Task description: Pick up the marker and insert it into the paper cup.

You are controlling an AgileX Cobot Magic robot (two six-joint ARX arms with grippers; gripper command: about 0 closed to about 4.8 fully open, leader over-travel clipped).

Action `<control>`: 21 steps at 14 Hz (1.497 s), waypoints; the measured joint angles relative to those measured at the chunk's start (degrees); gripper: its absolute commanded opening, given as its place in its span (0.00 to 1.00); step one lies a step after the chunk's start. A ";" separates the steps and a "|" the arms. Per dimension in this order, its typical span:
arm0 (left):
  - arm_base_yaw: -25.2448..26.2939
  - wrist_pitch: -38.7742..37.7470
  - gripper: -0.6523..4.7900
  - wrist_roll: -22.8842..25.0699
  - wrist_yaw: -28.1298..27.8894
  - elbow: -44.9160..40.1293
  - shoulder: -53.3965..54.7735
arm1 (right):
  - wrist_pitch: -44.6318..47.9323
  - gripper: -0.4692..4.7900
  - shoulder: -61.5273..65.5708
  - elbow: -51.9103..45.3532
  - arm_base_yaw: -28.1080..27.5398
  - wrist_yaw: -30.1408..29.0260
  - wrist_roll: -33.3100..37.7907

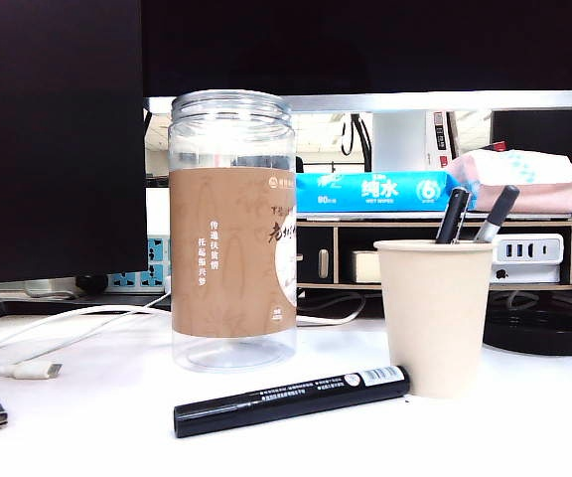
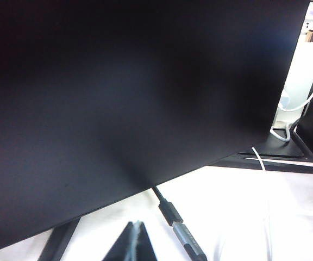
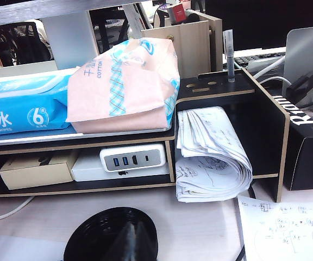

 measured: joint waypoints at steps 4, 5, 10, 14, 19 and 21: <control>0.00 1.40 0.11 0.00 -1.38 0.00 0.00 | -0.37 0.11 0.00 0.00 0.00 0.00 0.00; 0.00 2.45 0.11 -0.24 -1.31 0.00 0.00 | -0.37 0.11 0.00 0.02 0.00 0.00 0.02; 0.00 5.99 0.11 -24.15 3.48 0.00 0.00 | 4.98 0.11 0.02 0.02 0.07 -5.49 9.16; 0.00 4.96 0.11 -28.76 9.73 0.00 0.00 | 0.57 0.11 2.93 8.39 0.13 -4.50 10.51; 0.00 4.17 0.11 -30.40 11.39 0.11 0.00 | -11.80 0.11 29.83 30.64 0.17 -15.93 2.51; 0.00 4.35 0.11 -30.67 15.45 0.13 0.00 | -15.89 0.11 39.52 38.88 0.22 -22.62 -2.64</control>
